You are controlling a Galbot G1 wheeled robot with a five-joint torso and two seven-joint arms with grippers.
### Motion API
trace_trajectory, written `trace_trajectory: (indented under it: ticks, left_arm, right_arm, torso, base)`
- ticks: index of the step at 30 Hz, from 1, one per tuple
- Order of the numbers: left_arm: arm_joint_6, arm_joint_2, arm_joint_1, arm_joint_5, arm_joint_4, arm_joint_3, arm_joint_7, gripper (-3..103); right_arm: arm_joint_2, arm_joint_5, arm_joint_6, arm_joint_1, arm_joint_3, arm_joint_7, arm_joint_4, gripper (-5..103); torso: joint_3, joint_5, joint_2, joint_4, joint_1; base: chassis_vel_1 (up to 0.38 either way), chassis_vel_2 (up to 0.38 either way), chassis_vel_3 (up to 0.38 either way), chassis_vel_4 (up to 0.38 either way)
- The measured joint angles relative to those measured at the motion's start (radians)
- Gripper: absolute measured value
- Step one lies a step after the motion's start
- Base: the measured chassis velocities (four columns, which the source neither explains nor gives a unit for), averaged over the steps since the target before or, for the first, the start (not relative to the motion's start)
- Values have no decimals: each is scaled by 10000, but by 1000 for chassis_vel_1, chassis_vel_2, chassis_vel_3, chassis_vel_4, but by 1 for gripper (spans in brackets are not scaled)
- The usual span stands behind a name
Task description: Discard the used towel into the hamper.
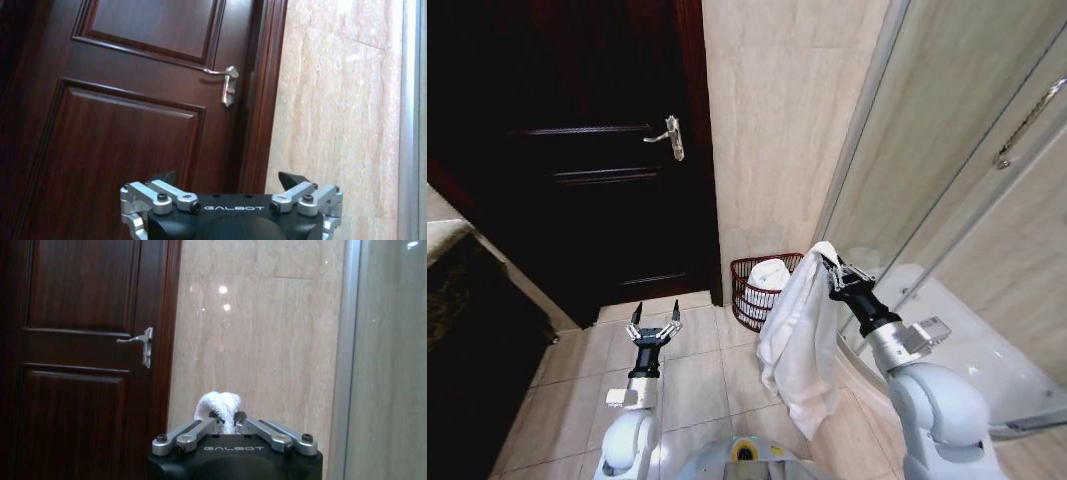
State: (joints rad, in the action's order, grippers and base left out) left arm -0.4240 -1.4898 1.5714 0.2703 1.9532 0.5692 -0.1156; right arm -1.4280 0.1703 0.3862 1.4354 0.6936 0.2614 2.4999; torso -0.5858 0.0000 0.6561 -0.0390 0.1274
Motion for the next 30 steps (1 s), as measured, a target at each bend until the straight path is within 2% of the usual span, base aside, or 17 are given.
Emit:
trace_trajectory:
  ticks: [30]
  left_arm:
    - [-43, 11, -2, -36, -77, 6, -23, 100]
  right_arm:
    - [-62, 41, -33, -34, 12, -32, 0, 4]
  torso:
    - [-669, 0, 1285, 0, 613]
  base:
    - [64, 61, -64, -64]
